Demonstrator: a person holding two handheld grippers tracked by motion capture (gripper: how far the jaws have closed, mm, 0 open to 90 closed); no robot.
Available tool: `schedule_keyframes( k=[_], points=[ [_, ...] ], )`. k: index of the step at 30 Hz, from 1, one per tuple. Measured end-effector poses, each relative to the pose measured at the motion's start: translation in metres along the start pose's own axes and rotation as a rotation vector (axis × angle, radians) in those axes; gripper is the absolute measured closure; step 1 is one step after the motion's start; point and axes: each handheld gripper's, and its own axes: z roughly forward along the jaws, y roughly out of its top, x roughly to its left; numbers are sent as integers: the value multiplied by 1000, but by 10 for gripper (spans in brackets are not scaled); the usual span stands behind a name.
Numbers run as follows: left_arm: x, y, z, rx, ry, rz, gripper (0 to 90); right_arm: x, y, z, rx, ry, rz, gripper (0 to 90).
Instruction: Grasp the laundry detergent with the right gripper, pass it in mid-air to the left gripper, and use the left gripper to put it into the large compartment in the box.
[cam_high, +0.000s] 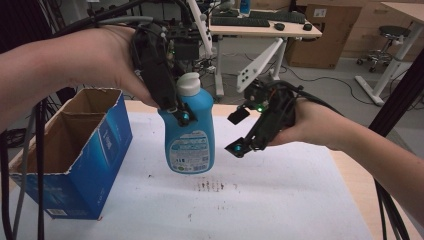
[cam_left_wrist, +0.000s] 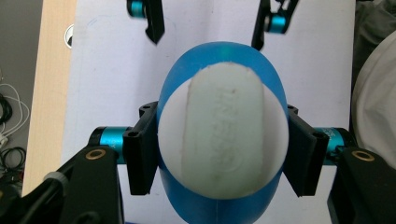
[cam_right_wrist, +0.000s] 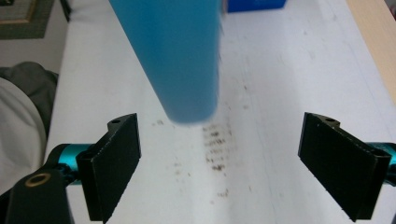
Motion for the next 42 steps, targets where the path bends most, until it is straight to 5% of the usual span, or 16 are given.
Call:
schedule_keyframes(
  k=[5, 8, 17, 33, 42],
  points=[
    [1, -6, -7, -9, 10, -23, 382, -4, -10, -6, 22, -26, 24, 124],
    [1, -16, -19, -25, 33, -71, 382, -13, -25, -21, 22, -57, 70, 124],
    [0, -38, -46, -39, 78, -157, 382, -20, -42, -38, 42, -97, 102, 125],
    [-1, -116, -129, -78, 305, -460, 383, -35, -80, -71, 5, -197, 212, 125],
    [-2, -145, -140, -39, 357, -546, 383, -39, -86, -75, 5, -213, 235, 125]
  ],
)
